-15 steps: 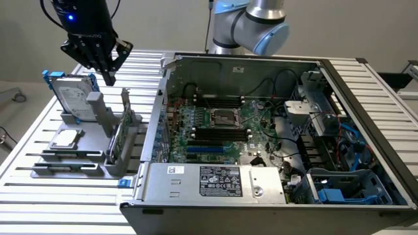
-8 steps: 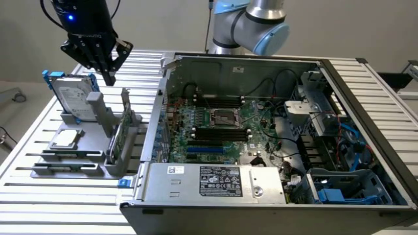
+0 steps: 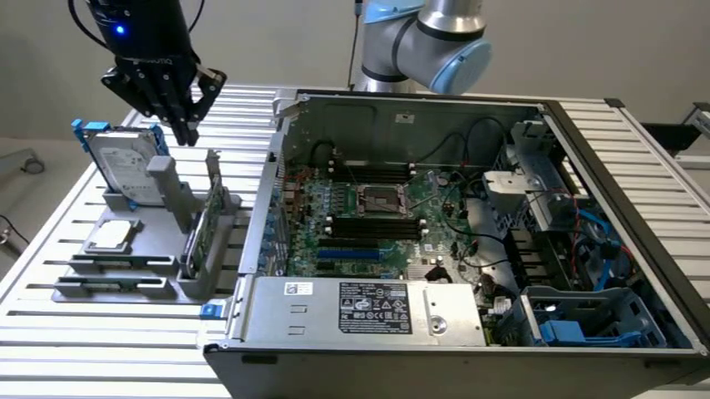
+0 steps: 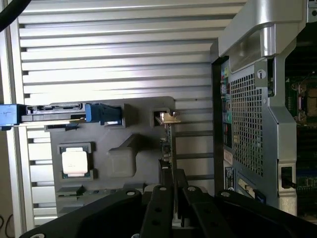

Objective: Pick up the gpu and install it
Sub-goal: 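Pick up the gpu and move the gpu toward the slot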

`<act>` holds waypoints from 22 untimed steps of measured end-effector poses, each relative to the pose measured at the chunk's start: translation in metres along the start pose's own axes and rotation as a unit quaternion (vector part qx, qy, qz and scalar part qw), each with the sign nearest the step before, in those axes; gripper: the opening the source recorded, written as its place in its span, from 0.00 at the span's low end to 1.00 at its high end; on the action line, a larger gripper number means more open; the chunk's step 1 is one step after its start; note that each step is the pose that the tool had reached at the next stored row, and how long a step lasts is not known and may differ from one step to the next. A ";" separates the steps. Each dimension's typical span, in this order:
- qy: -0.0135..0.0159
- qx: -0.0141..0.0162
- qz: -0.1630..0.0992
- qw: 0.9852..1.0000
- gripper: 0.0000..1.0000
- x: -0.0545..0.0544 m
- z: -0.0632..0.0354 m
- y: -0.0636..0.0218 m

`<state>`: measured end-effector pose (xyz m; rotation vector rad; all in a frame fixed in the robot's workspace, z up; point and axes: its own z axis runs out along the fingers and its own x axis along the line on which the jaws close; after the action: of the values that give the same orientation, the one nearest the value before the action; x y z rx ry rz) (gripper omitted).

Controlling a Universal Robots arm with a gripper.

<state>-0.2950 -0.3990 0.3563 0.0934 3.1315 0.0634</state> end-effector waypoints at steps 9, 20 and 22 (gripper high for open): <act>0.001 0.000 0.000 1.000 0.36 -0.001 0.0073 -0.0161; 0.003 0.000 -0.008 1.000 0.36 -0.002 0.0259 -0.0471; 0.003 0.000 -0.012 1.000 0.36 -0.002 0.0294 -0.0473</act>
<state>-0.2953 -0.4452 0.3250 0.0557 3.1376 0.0631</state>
